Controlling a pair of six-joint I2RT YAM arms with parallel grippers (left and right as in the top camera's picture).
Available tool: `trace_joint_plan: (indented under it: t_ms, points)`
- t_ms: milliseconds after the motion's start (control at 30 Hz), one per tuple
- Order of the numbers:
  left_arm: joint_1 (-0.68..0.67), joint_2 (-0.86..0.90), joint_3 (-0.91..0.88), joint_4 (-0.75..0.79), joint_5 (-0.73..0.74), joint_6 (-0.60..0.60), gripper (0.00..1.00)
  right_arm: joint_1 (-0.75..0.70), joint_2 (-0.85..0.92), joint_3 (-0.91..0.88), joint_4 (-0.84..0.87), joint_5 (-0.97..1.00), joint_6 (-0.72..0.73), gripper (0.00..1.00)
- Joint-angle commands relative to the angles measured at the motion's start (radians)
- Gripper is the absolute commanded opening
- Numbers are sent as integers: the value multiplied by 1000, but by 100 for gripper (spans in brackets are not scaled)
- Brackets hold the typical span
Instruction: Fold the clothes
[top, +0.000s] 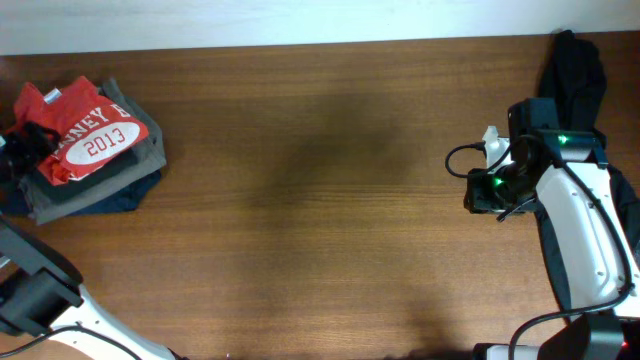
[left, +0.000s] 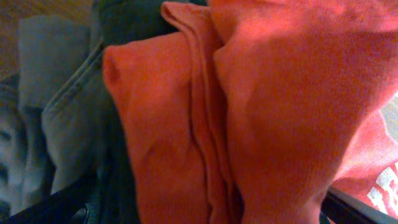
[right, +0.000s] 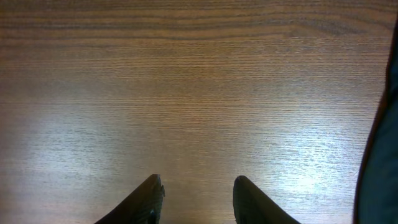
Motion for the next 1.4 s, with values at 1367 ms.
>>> trace_joint_plan:
  t_ms: [1367]
  points:
    - [113, -242, 132, -132, 90, -54, 92, -3, -10, 10, -8, 6, 11, 43]
